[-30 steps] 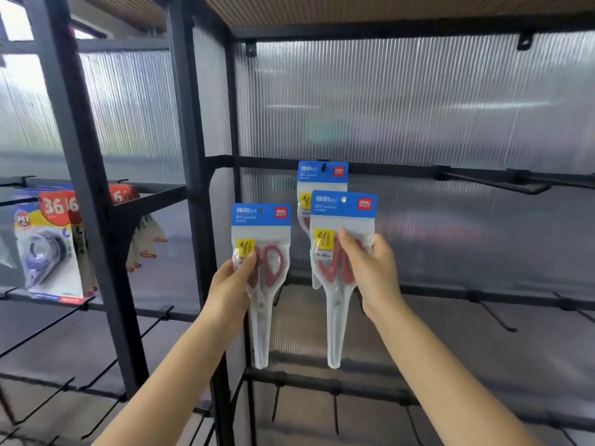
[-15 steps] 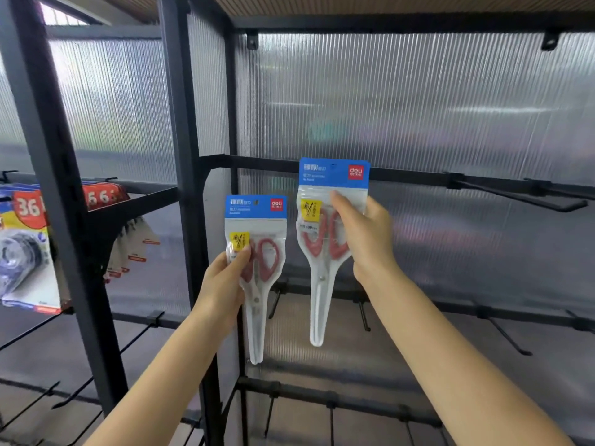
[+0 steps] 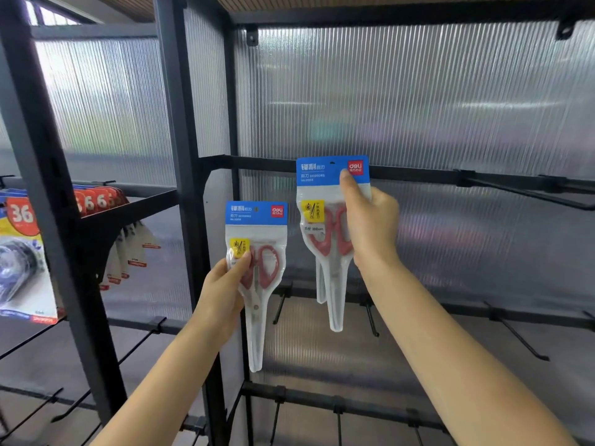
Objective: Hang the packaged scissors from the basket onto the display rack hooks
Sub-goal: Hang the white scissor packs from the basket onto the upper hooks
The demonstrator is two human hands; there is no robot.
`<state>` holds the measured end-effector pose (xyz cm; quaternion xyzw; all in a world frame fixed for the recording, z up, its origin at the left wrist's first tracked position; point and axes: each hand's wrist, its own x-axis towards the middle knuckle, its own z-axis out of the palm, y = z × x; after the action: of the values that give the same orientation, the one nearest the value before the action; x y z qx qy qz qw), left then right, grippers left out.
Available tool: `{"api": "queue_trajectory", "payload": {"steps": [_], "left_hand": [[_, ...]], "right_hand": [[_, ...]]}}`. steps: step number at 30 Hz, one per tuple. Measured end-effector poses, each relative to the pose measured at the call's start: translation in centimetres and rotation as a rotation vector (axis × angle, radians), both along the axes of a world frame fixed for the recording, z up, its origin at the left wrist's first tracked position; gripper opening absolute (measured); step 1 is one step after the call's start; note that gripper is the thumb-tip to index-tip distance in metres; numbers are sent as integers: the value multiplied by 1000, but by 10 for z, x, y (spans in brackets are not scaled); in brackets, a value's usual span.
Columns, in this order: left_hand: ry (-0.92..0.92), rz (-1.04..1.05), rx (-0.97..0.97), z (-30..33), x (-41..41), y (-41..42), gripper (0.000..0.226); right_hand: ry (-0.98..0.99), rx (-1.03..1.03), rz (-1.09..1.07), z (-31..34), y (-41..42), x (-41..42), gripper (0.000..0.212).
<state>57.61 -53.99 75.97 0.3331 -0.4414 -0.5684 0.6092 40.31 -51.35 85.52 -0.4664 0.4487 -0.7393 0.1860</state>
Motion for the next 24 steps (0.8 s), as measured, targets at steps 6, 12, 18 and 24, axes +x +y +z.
{"api": "queue_trajectory", "payload": {"steps": [6, 12, 18, 24], "left_hand": [[-13, -12, 21, -2, -1, -6, 25], [-3, -18, 38, -3, -3, -9, 25], [-30, -17, 42, -5, -6, -8, 23], [-45, -8, 40, -5, -9, -2, 16]], "right_hand": [[25, -30, -61, -8, -7, -6, 43], [61, 24, -70, -15, -21, -9, 37], [133, 14, -141, -19, -39, -18, 31], [315, -29, -262, -18, -52, -28, 26]]}}
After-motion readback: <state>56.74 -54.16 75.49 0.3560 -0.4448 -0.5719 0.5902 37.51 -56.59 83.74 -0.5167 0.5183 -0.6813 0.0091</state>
